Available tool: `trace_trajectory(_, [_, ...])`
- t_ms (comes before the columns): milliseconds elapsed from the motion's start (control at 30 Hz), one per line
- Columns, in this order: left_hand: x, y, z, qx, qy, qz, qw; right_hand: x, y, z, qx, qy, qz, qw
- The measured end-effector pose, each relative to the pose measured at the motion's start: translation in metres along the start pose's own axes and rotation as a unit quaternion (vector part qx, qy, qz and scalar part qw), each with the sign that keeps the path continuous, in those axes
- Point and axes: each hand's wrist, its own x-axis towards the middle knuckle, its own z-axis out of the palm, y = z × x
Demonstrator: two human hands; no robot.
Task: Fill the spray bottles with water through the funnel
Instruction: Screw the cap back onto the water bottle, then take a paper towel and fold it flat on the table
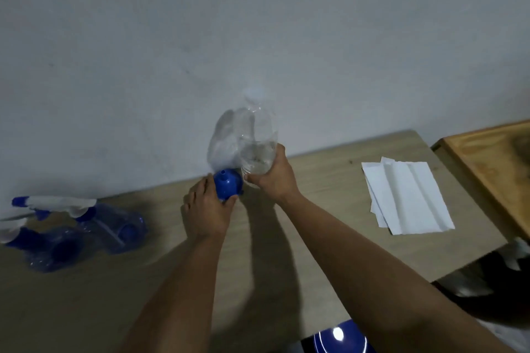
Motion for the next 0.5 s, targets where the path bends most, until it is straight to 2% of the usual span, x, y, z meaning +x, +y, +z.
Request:
trace_trajectory(133, [-0.026,-0.004,-0.018,-0.026,-0.012,-0.003,1.0,-0.028,0.007,-0.015,-0.027,-0.008,0.065,0.997])
trace_trajectory(267, [-0.069,0.013,-0.045,-0.042,-0.058,0.019,0.997,-0.082,0.014,-0.059,-0.041,0.03,0.093,0.994])
trace_trajectory(500, [-0.116,0.107,-0.053,-0.082,-0.132,0.183,0.971,-0.154,0.045,-0.166,-0.082,0.103,0.139,0.981])
